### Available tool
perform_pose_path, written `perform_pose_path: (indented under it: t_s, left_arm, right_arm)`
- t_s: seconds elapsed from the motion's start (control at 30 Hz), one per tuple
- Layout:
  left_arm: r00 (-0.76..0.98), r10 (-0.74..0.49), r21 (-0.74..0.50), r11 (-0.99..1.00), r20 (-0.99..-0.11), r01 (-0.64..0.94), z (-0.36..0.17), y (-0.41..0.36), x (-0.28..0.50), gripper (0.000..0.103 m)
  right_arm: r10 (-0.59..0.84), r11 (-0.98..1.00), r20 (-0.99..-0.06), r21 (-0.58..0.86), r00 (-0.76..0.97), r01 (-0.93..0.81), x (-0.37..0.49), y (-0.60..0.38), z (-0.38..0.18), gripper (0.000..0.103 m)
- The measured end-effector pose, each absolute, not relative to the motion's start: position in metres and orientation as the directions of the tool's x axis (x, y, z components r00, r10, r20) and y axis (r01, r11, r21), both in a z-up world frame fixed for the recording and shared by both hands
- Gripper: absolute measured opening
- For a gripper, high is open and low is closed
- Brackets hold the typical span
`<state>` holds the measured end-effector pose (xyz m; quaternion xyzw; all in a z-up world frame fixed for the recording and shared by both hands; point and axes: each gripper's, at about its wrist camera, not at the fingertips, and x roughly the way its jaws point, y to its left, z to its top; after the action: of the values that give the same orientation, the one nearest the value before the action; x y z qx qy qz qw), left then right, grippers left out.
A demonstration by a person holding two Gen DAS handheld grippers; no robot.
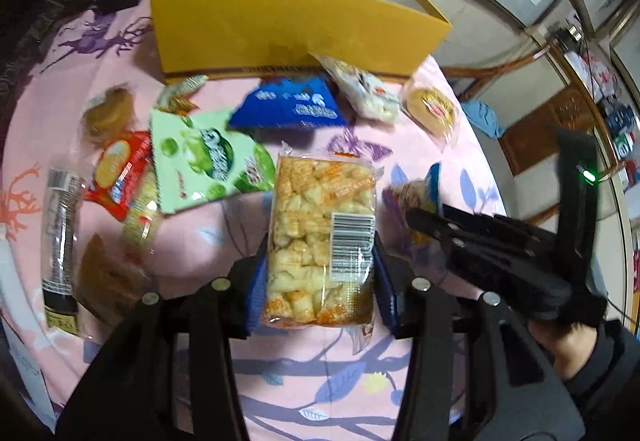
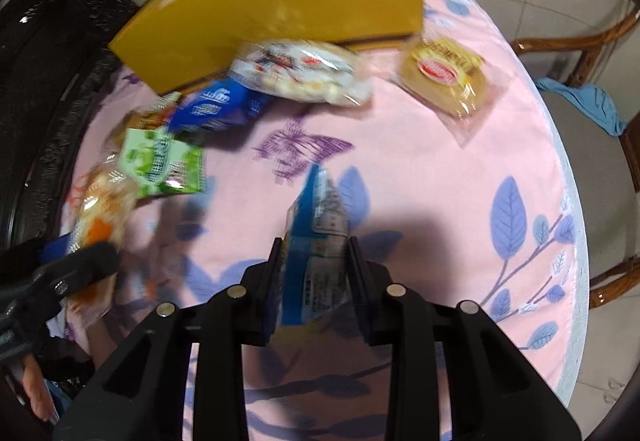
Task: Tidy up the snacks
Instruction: 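Grasp and lift the clear puffed-rice bag with the left tool while the right tool holds the cookie bag, then carry both bags over the box and open both tools to drop them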
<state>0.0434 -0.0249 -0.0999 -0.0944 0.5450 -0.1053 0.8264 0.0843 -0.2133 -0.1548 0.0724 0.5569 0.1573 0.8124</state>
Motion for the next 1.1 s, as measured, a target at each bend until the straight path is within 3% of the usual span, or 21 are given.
perform_pose_path:
  t_s: [0.33,0.77,0.87,1.0,1.1]
  left_arm:
    - [0.482,-0.233,-0.265,0.964,-0.845,0.002,-0.068,-0.006,0.085,0.046]
    - [0.48,-0.254,-0.293,0.956,-0.84,-0.007,-0.065,-0.007,0.094,0.046]
    - [0.484,-0.253,-0.294,0.956,-0.838,-0.01,-0.065,-0.006,0.095,0.046]
    - [0.487,-0.253,-0.299,0.954,-0.836,-0.017,-0.065,-0.004,0.096,0.046]
    - [0.482,-0.256,-0.301,0.954,-0.838,-0.016,-0.065,-0.004,0.097,0.046]
  right_arm:
    - [0.346,0.935,-0.849,0.275,0.399,-0.226,0.102,-0.196,-0.104,0.029]
    - [0.26,0.964,-0.925,0.23,0.278,-0.135,0.1,-0.218,-0.167,0.028]
    - [0.152,0.986,-0.94,0.124,0.304,-0.108,0.098,-0.219,-0.164,0.031]
    - [0.162,0.985,-0.939,0.136,0.303,-0.102,0.097,-0.223,-0.168,0.032]
    - [0.102,0.991,-0.944,0.071,0.315,-0.111,0.098,-0.22,-0.168,0.045]
